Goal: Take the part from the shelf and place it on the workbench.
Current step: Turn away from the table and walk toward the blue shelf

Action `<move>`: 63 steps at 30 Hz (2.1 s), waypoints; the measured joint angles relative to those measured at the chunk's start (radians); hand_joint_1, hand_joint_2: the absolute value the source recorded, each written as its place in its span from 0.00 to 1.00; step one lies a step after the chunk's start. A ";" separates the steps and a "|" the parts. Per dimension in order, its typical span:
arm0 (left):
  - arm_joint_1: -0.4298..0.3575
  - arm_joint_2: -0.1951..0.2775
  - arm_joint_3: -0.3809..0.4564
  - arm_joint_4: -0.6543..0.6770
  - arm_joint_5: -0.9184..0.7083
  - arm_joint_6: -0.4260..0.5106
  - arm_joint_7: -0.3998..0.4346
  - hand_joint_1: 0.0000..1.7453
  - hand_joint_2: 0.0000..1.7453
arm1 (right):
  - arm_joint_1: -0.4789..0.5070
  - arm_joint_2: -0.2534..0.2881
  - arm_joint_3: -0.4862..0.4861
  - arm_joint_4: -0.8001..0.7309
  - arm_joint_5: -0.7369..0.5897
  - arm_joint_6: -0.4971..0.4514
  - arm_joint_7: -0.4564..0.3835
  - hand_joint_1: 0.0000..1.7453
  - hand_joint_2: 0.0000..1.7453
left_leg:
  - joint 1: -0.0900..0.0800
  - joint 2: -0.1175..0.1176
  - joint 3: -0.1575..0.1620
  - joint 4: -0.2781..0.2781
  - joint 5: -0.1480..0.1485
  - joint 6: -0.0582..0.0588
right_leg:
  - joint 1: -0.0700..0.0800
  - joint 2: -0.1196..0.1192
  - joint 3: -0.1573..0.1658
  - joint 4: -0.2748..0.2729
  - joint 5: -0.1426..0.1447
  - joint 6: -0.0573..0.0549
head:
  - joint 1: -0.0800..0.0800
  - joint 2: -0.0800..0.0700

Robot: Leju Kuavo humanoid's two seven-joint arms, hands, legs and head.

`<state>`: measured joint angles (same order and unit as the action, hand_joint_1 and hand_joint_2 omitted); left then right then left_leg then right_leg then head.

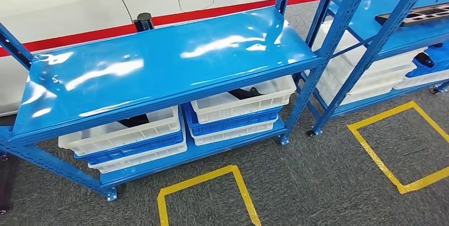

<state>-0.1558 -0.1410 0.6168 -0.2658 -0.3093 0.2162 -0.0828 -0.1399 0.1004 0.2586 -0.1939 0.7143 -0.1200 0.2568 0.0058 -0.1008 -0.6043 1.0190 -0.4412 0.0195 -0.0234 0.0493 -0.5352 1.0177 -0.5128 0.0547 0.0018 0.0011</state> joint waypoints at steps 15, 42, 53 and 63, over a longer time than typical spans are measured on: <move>-0.010 0.003 0.000 -0.001 -0.019 0.014 0.007 0.00 0.00 | 0.003 0.005 -0.013 0.000 0.017 0.000 0.003 0.00 1.00 | -0.010 0.161 -0.007 0.014 -0.010 -0.004 | 0.017 -0.136 0.032 -0.009 -0.018 -0.022 | -0.006 0.000; -0.013 -0.003 0.012 -0.004 -0.031 0.019 0.019 0.00 0.00 | 0.023 -0.003 -0.045 0.000 0.031 -0.015 0.000 0.00 0.00 | -0.006 0.046 0.006 -0.011 0.006 0.008 | 0.015 -0.041 0.004 -0.008 0.009 -0.018 | -0.006 0.000; -0.012 -0.006 0.022 -0.006 -0.021 0.009 0.012 0.00 0.00 | 0.025 0.000 -0.053 0.000 0.038 -0.021 -0.002 0.00 0.00 | -0.002 0.051 0.024 -0.040 0.018 0.033 | 0.012 -0.042 -0.012 0.030 -0.015 -0.014 | -0.005 0.000; -0.009 -0.011 0.031 -0.006 -0.018 -0.004 0.006 0.00 0.00 | 0.031 -0.006 -0.060 0.000 0.049 -0.024 -0.002 0.00 0.00 | 0.015 0.050 0.016 -0.020 0.009 -0.008 | -0.020 -0.037 0.002 0.000 0.003 0.033 | -0.003 0.000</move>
<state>-0.1649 -0.1515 0.6477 -0.2722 -0.3271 0.2117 -0.0771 -0.1092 0.0941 0.1990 -0.1936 0.7638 -0.1442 0.2551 0.0210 -0.0510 -0.5881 0.9994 -0.4320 0.0114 -0.0431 0.0127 -0.5334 1.0176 -0.5097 0.0876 -0.0010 0.0011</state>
